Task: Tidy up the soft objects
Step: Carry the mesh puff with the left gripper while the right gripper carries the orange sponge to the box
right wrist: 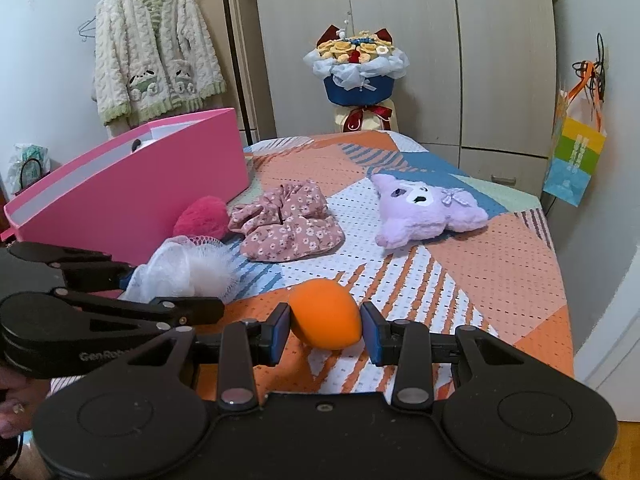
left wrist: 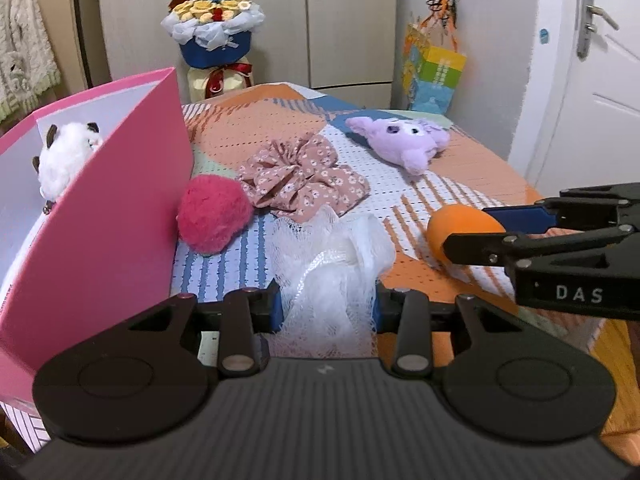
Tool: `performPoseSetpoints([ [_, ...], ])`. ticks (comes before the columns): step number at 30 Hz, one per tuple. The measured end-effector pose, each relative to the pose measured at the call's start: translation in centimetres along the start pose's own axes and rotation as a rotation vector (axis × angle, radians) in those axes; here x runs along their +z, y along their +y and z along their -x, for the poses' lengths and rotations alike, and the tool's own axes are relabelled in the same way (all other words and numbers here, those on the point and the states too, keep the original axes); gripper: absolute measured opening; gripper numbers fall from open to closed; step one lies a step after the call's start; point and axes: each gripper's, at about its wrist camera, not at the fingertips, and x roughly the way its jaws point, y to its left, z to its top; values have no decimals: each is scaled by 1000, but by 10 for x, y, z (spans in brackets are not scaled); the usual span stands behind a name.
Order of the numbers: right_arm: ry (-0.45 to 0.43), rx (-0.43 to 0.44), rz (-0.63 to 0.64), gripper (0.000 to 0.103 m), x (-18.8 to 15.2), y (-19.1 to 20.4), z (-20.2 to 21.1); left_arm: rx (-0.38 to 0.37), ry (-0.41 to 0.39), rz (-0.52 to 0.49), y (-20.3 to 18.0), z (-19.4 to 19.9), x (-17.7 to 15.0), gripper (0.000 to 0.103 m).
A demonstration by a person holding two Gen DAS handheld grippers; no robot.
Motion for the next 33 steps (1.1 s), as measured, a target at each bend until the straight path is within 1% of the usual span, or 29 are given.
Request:
performPoseSetpoints([
  [4,14,-25,20,43,-2,6,11,-23,3,-15,-1,12,-1,37],
  [8,53,-37,32,43,-6,11,20,-65,23,-30,-1,24,-5,37],
  [12,79,-23,47,43,-11,20,32,-107,41,-52,1,38,-11,37],
  [16,85,-5,80,43,-13,35,49,-144,62,-66,6,53,-16,37],
  [21,86,43,115,43,-11,54,70,-191,92,-70,18,75,-19,37],
  [27,98,133,154,43,-1,78,88,-244,133,-50,37,99,-18,37],
  [33,126,216,186,43,9,99,89,-226,176,-49,56,122,-25,37],
])
